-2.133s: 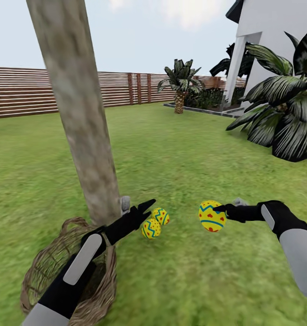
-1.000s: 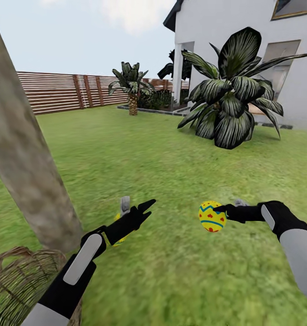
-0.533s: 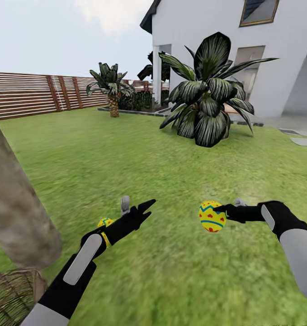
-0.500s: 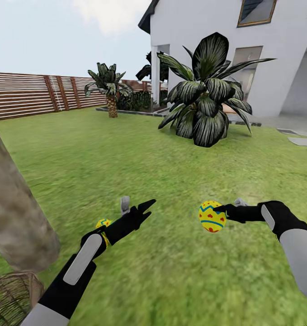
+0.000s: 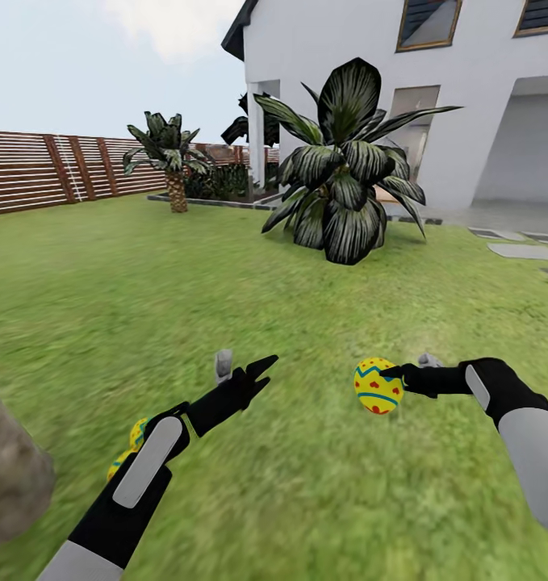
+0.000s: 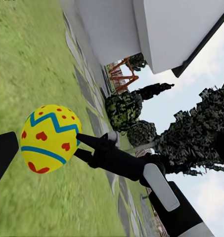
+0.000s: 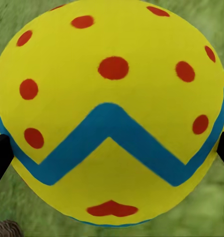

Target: Take the three Easter eggs out of the wicker basket on the lawn in the garden, then place them on the lawn next to a single tree (choose any tree) so that all three eggs are next to the same tree and none are left in the basket.

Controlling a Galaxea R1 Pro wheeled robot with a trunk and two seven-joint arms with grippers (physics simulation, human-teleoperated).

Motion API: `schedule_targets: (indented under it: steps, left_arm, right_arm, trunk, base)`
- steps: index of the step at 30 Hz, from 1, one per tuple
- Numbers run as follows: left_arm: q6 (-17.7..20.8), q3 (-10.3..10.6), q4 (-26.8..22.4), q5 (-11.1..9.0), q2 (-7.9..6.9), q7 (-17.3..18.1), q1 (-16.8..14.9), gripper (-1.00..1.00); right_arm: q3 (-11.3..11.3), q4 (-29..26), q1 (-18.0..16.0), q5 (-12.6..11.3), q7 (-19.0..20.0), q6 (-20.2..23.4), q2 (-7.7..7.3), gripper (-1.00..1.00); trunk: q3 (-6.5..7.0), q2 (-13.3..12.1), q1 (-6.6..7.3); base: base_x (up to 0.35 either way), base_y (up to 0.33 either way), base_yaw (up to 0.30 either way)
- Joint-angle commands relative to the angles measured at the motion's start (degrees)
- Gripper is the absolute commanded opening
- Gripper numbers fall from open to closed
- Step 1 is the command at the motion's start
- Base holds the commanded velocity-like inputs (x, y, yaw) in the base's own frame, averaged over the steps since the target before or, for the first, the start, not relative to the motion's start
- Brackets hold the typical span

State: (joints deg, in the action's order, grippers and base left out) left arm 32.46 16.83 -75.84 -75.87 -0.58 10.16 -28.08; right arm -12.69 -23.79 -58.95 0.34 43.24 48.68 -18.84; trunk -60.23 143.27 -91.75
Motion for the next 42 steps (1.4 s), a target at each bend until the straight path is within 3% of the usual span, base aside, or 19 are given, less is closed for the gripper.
schedule_targets:
  steps: [1,11,20,40,42]
  left_arm:
    - [0.1,0.0,0.0,-0.2,-0.03,0.0,0.0,1.0]
    - [0.1,0.0,0.0,-0.2,-0.03,0.0,0.0,1.0]
    - [0.1,0.0,3.5,-0.3,0.02,0.2,0.0,1.0]
    - [0.1,0.0,3.5,-0.3,0.05,0.2,0.0,1.0]
    - [0.1,0.0,3.5,-0.3,0.05,0.2,0.0,1.0]
  right_arm:
    - [-0.3,0.0,0.0,0.0,0.2,0.4,0.02,-1.0]
    - [-0.3,0.0,0.0,0.0,0.2,0.4,0.02,-1.0]
    - [-0.3,0.0,0.0,0.0,0.2,0.4,0.03,-1.0]
    - [-0.2,0.0,0.0,0.1,-0.1,-0.5,0.16,-1.0]
    - [-0.2,0.0,0.0,0.1,-3.5,-1.8,0.31,-1.0]
  trunk:
    - [-0.05,0.0,-0.02]
    - [-0.05,0.0,-0.02]
    - [-0.05,0.0,-0.02]
    - [-0.05,0.0,-0.02]
    - [-0.05,0.0,-0.02]
  base:
    - [0.287,-0.155,0.0]
    - [0.287,-0.157,0.0]
    - [0.287,-0.183,0.019]
    - [0.287,-0.186,0.287]
    - [0.287,-0.186,0.294]
